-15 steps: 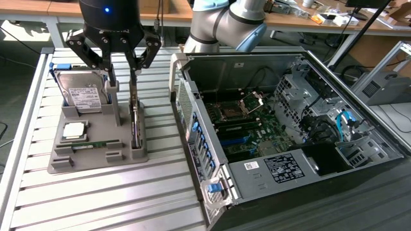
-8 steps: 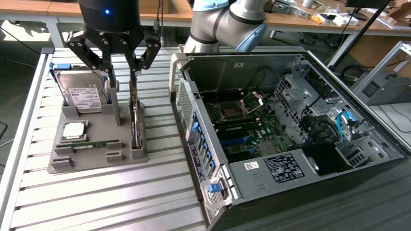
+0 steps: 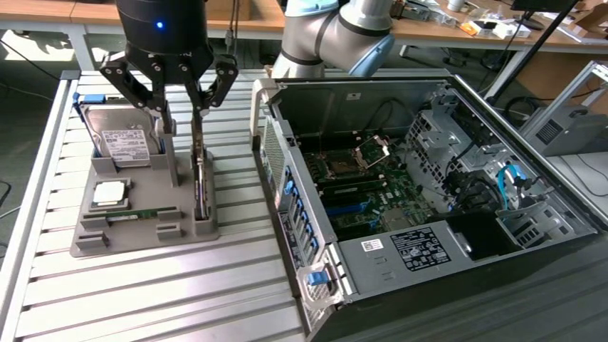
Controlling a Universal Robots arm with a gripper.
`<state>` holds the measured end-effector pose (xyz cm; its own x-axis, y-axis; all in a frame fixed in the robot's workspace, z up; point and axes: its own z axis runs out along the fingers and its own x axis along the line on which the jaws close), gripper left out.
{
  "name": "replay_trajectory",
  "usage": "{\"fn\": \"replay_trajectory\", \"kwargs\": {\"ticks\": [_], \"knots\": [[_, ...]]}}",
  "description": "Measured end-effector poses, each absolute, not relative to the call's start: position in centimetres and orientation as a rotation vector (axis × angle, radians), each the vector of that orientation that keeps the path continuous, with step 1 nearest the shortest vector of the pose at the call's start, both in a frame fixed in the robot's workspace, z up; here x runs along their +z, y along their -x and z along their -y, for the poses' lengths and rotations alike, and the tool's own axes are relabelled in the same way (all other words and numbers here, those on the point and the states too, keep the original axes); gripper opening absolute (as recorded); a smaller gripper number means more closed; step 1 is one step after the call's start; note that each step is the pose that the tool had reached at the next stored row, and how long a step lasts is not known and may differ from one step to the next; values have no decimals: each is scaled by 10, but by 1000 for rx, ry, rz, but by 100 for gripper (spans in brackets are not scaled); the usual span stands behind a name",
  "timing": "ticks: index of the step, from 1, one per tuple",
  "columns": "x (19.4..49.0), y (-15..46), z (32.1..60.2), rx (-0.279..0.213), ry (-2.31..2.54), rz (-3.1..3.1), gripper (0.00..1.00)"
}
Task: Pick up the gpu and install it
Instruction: 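Pick up the gpu and move the gpu toward the slot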
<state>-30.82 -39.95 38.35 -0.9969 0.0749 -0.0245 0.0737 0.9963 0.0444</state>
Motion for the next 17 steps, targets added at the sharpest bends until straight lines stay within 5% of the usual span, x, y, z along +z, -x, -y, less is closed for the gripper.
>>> {"fn": "replay_trajectory", "kwargs": {"ticks": [17], "knots": [[379,308,400,68,-116,-3113,42]]}}
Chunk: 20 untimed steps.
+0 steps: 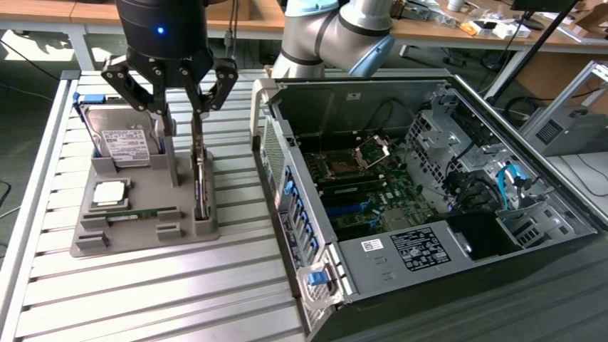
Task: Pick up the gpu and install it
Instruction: 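Pick up the gpu and move the gpu toward the slot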
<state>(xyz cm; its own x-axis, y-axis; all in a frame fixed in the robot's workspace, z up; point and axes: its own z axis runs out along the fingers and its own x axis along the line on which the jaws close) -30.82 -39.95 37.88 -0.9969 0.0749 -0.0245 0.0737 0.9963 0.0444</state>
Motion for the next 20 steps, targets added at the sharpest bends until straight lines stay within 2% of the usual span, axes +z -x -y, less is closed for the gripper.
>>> {"fn": "replay_trajectory", "kwargs": {"ticks": [20], "knots": [[375,308,400,68,-116,-3113,42]]}}
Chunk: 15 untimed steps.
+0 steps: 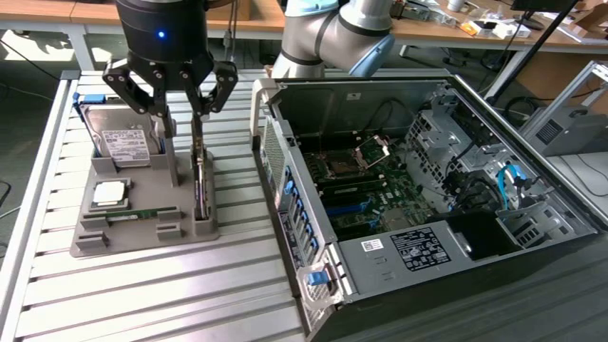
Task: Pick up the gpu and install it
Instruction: 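Pick up the gpu and move the gpu toward the slot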
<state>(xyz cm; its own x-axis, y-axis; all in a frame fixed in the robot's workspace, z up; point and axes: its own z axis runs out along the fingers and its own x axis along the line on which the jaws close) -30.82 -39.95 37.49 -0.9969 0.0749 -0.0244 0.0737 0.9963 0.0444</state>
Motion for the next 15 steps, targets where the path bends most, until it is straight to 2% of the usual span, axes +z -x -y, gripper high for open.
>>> {"fn": "replay_trajectory", "kwargs": {"ticks": [15], "knots": [[372,308,400,68,-116,-3113,42]]}}
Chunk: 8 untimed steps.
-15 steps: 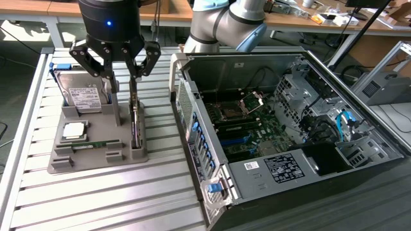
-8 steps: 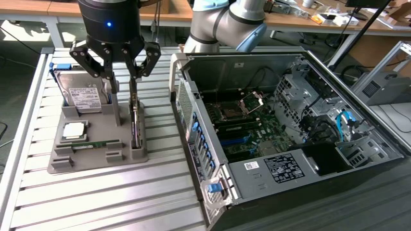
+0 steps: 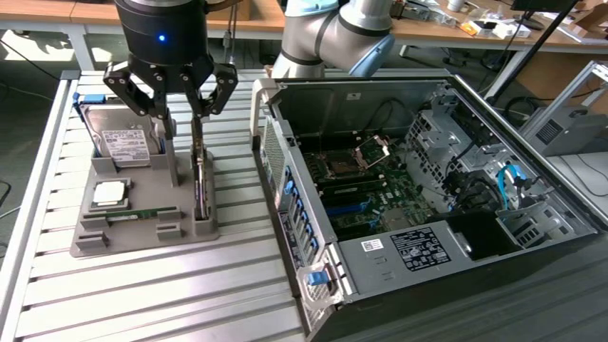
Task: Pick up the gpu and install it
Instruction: 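Pick up the gpu and move the gpu toward the slot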
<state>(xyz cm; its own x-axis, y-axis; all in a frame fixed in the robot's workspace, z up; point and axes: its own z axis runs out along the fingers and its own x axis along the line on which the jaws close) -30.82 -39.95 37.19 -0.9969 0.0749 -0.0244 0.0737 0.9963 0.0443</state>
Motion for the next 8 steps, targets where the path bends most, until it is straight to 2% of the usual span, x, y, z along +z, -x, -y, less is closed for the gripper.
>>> {"fn": "replay_trajectory", "kwargs": {"ticks": [8], "knots": [[370,308,400,68,-116,-3113,42]]}}
